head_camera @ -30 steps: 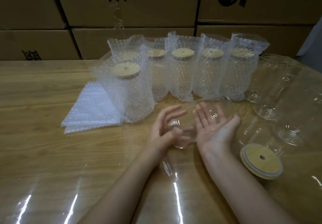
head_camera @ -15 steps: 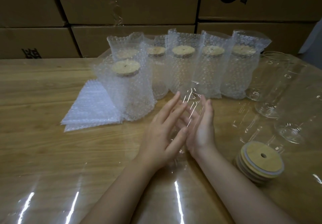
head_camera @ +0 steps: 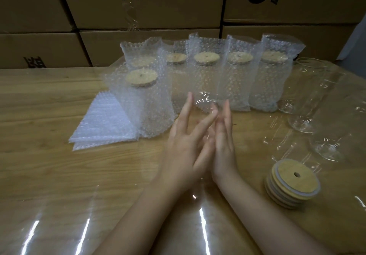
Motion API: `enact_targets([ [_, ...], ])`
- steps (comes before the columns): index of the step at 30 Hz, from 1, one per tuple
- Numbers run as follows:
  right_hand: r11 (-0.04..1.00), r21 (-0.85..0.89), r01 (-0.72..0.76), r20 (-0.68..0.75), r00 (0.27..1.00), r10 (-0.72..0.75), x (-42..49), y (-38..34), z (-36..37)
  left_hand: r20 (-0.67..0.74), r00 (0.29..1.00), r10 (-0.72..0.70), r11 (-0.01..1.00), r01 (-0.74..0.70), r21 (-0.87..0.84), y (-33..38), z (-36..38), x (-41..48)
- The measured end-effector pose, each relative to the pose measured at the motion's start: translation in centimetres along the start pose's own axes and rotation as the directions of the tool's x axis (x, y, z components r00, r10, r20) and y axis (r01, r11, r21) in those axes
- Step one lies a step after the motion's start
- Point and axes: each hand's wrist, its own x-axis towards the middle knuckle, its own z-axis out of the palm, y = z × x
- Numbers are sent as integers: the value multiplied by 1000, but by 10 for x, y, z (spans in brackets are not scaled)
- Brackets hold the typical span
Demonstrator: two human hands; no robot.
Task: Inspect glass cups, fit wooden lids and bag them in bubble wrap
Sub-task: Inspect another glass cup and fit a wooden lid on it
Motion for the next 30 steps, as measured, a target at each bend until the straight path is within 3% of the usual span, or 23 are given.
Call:
enact_targets([
  [3,975,-180,133,90,989,-118,-7,7,-1,-23,992,-122,977,116,-176,-3,-1,1],
  [6,871,-373,320,202,944,-260,-10,10,0,-84,966,-243,900,192,-391,-2,-3,4],
  [11,558,-572,601,420,799,-430,-14,7,2,-40,852,-522,613,342,-712,-9,-5,10],
  [15,250,-587,770,607,623,-494,-18,9,2,-92,816,-571,652,383,-654,-18,-2,7],
  [17,268,-614,743,556,647,-521,-19,8,2,-59,807,-587,614,397,-682,-16,-2,9],
  [24,517,-610,601,369,793,-486,-16,1,4,-17,854,-520,595,348,-725,-18,3,11],
  [30,790,-409,457,238,889,-391,-14,6,3,-88,866,-492,624,281,-729,-17,6,7],
])
